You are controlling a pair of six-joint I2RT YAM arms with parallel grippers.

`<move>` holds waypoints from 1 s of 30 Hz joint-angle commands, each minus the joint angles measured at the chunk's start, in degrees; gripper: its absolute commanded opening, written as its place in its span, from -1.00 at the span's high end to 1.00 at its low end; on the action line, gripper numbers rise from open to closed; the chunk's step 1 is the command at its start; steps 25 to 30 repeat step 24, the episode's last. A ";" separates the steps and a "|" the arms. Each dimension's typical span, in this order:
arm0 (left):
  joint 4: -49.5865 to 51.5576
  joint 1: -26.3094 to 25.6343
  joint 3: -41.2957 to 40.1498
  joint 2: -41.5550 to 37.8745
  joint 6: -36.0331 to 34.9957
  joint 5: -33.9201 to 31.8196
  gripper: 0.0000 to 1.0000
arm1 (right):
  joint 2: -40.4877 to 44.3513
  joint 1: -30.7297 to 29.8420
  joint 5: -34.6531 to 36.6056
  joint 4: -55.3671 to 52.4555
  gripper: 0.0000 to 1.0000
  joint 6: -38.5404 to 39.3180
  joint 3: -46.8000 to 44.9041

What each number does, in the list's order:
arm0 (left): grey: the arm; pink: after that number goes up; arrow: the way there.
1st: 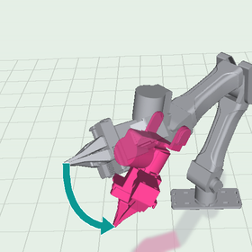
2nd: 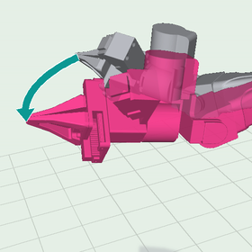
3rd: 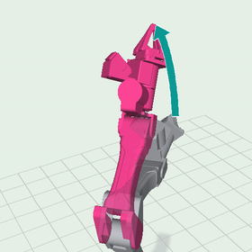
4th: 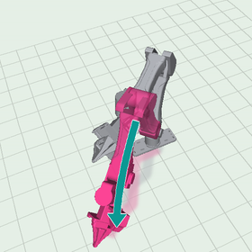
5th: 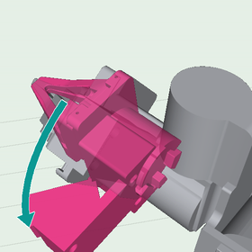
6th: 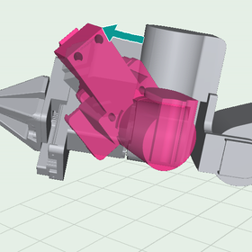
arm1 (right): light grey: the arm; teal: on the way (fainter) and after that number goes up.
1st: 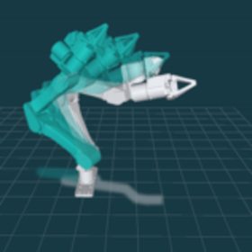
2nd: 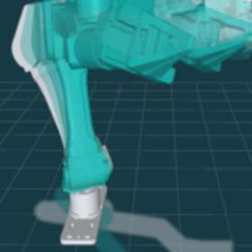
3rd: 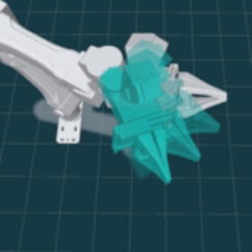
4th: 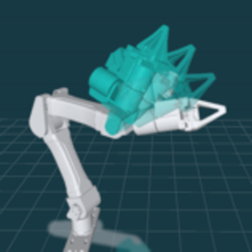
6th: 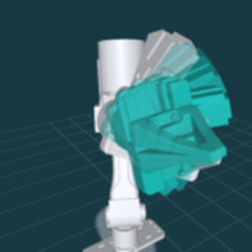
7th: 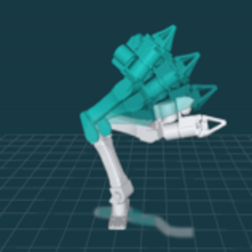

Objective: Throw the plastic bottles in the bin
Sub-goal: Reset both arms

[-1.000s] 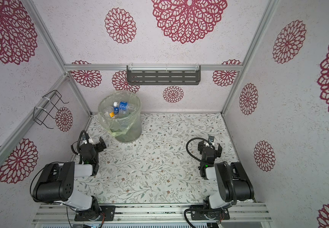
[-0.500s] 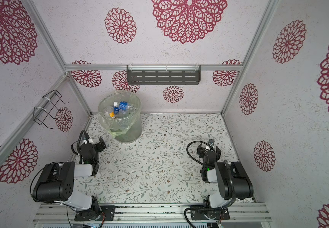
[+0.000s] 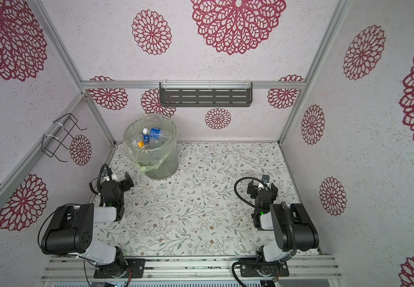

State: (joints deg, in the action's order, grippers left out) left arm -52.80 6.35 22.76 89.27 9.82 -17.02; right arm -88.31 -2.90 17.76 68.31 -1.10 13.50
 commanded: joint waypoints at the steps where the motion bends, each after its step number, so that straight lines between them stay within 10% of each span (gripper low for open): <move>1: -0.25 -0.11 0.66 0.23 -1.22 0.14 -0.95 | 0.20 -0.31 0.36 2.67 -0.98 -0.27 0.13; 30: -0.26 -0.11 0.61 0.22 -1.21 0.14 -0.95 | -0.08 -1.41 3.78 3.32 -0.98 0.00 0.04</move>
